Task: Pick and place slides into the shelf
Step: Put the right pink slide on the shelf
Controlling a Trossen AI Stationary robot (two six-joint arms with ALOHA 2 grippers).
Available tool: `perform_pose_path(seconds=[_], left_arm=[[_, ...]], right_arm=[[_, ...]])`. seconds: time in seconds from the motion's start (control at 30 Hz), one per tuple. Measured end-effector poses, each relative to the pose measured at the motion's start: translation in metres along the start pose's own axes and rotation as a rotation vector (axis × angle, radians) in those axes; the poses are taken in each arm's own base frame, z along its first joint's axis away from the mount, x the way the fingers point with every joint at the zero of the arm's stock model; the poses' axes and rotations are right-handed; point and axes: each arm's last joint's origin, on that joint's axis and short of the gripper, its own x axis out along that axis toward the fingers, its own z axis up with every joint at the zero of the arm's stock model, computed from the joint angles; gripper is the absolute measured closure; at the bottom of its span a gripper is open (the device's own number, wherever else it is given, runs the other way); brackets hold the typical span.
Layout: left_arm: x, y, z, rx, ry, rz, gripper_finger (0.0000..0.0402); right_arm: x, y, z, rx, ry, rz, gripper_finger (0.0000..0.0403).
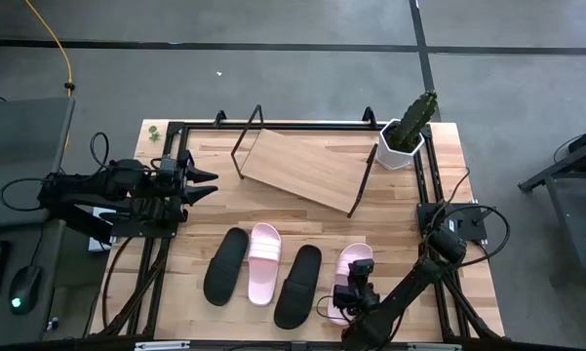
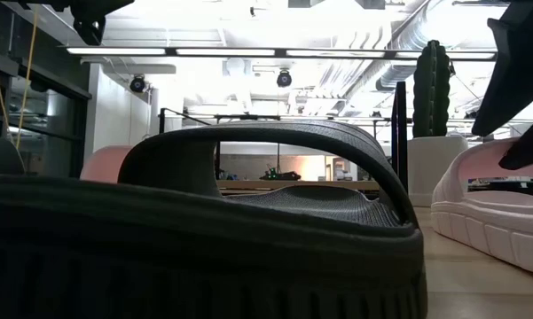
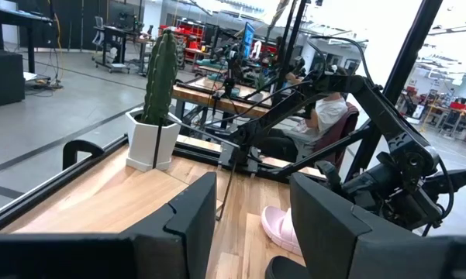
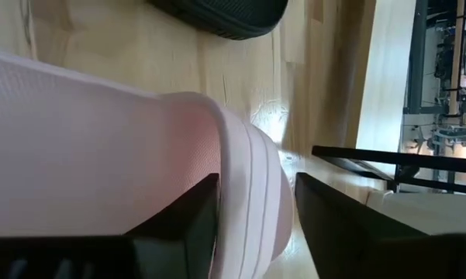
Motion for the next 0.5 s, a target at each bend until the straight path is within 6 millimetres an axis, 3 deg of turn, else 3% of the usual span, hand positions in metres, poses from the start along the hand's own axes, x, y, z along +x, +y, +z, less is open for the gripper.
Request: perform_pose_path(seconds=[0.5], left_arm=[[0.0000,0.0000,0.0000,0.000,0.000,0.000,0.0252]], right_arm=[[-0.0001,0.0004,-0.0007,-0.001,0.021,0.014,0.0397]])
